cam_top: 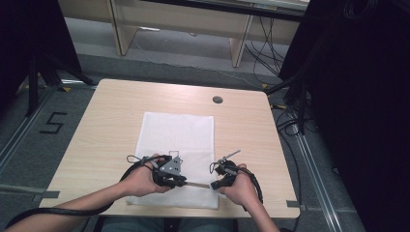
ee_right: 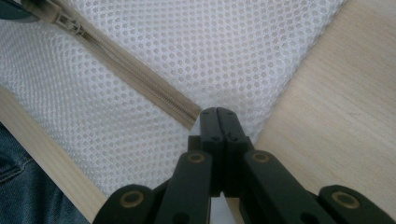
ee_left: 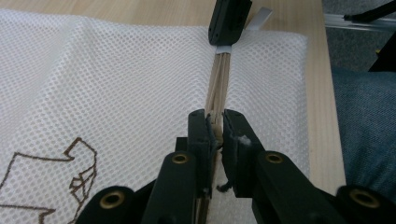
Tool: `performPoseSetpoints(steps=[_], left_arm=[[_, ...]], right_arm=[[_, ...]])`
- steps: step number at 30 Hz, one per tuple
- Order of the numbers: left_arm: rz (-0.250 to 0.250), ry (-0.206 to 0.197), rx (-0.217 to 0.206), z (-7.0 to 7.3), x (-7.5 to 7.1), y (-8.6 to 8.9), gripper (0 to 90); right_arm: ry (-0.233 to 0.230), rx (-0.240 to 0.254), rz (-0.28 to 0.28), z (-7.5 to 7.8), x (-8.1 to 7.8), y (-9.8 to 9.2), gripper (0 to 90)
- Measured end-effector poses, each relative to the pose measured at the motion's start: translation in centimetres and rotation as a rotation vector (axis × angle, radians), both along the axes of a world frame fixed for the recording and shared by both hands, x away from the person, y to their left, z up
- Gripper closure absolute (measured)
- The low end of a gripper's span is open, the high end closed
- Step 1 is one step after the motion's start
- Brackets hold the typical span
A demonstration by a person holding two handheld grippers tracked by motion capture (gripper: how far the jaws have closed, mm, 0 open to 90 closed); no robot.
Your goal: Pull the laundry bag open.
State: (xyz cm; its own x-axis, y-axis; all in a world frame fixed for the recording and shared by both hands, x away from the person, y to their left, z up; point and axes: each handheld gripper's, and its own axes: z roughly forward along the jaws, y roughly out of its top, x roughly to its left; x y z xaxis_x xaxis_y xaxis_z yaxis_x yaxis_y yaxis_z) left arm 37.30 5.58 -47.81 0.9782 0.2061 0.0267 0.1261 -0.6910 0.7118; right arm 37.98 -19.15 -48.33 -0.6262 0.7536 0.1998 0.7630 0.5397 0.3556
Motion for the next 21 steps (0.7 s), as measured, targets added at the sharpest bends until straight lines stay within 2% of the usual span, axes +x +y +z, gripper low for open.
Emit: performPoseSetpoints(steps=[5, 7, 10, 11, 16, 19, 21], left_arm=[[0.005, 0.016, -0.017, -0.05, -0.02, 0.38, 81.7], [0.004, 0.006, -0.005, -0.04, 0.02, 0.54, 81.7], [-0.001, -0.002, -0.010, -0.07, 0.11, 0.66, 81.7], [0.012, 0.012, -0.017, -0.13, 0.00, 0.67, 81.7], [0.003, 0.003, -0.006, -0.08, 0.03, 0.76, 81.8], [0.023, 0.029, -0.038, -0.16, -0.02, 0.94, 81.7], [0.019, 0.023, -0.033, -0.19, -0.06, 0.94, 81.7]], right_arm=[[-0.001, -0.004, -0.002, 0.02, -0.01, 0.03, 90.0], [-0.001, -0.004, -0.004, 0.02, -0.02, 0.04, 90.0], [-0.001, -0.001, -0.001, 0.00, 0.01, 0.01, 90.0], [0.001, -0.001, -0.002, 0.01, 0.00, 0.01, 90.0], [0.001, 0.001, -0.001, -0.01, 0.02, -0.01, 90.0], [0.000, 0.002, -0.001, -0.02, 0.01, -0.03, 90.0], [0.000, 0.002, -0.001, -0.02, 0.01, -0.04, 90.0]])
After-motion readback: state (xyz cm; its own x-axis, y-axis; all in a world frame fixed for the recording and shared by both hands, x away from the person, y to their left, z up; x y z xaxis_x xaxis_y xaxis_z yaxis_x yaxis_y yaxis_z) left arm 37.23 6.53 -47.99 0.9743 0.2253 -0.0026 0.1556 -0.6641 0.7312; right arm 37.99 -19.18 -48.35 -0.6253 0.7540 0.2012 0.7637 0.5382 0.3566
